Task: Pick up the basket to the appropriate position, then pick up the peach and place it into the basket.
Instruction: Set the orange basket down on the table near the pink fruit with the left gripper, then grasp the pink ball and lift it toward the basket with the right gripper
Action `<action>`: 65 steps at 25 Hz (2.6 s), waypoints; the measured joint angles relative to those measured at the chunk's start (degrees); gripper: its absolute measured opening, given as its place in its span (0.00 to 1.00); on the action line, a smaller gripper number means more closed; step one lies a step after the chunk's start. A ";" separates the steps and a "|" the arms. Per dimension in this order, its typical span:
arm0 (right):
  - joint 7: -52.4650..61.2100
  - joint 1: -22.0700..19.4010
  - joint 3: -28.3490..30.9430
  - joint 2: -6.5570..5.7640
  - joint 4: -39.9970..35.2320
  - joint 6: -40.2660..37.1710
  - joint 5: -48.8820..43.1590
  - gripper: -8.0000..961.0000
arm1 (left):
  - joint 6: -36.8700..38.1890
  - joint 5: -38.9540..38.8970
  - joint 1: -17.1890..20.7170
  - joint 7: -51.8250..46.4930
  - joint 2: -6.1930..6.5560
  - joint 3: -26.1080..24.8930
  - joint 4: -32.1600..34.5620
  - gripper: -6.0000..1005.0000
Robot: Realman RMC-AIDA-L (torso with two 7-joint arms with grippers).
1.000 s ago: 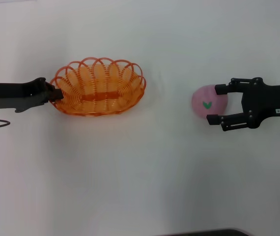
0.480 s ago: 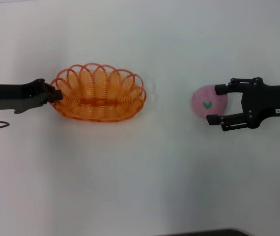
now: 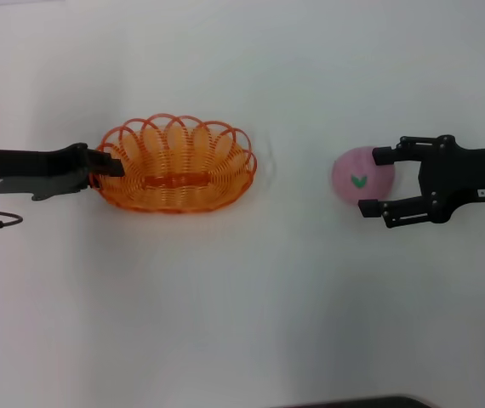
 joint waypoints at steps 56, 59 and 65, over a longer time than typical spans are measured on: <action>-0.22 0.07 0.08 0.08 -0.55 0.45 -0.22 0.92 | 23.66 -13.90 6.44 67.91 0.34 -11.21 -3.60 0.71; -0.41 0.00 0.00 0.09 -0.55 0.45 -0.22 0.92 | 23.24 -14.18 6.72 74.15 0.27 -11.46 -6.16 0.71; -0.43 0.00 -0.35 0.09 -0.55 0.44 -0.22 0.92 | 24.16 -13.78 7.43 83.53 0.07 -11.17 -9.01 0.72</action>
